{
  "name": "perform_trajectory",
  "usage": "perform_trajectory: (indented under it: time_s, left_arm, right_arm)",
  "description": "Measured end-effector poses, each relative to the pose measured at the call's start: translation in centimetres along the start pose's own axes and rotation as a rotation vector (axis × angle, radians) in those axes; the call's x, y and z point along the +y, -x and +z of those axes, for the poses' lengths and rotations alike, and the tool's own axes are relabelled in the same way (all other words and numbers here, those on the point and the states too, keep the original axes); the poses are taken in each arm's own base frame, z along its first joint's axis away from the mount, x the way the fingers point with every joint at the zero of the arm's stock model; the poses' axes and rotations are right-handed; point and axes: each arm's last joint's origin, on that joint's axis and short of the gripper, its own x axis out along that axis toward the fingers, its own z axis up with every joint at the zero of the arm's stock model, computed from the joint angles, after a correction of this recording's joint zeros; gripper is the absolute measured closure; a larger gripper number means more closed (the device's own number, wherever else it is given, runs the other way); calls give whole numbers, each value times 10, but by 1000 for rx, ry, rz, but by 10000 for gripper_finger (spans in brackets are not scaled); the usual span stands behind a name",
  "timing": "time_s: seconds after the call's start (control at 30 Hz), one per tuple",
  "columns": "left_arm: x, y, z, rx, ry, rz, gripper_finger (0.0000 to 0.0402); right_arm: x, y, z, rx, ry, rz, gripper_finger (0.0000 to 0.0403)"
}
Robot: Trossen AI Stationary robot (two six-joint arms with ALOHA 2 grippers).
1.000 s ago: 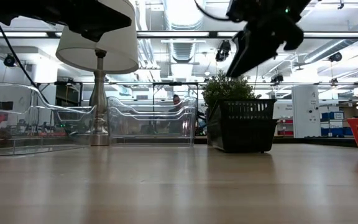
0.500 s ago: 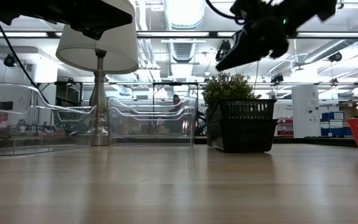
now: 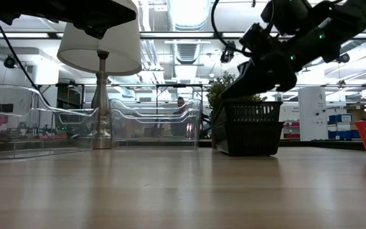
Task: Stack baskets by color
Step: Stack the bottom black bin on the top black bins, then stack the bottom transparent bin on the top transparent bins
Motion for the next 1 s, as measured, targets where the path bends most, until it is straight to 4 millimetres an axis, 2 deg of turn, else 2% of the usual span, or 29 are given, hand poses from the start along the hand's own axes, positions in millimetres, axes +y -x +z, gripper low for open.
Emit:
perform_trajectory:
  time_s: [0.17, 0.33, 0.77, 1.0]
  left_arm:
    - [0, 0, 0, -2, 1, 2, 391]
    - [0, 0, 0, -4, 2, 3, 391]
    - [0, 0, 0, -3, 2, 3, 391]
    - [0, 0, 0, -4, 2, 3, 391]
  right_arm:
    - [3, -10, -10, 53, -4, 12, 394]
    - [3, -11, -8, 45, -5, 10, 394]
    - [-4, 12, 13, -41, -12, -22, 394]
    - [-5, 20, 14, -22, -48, -17, 394]
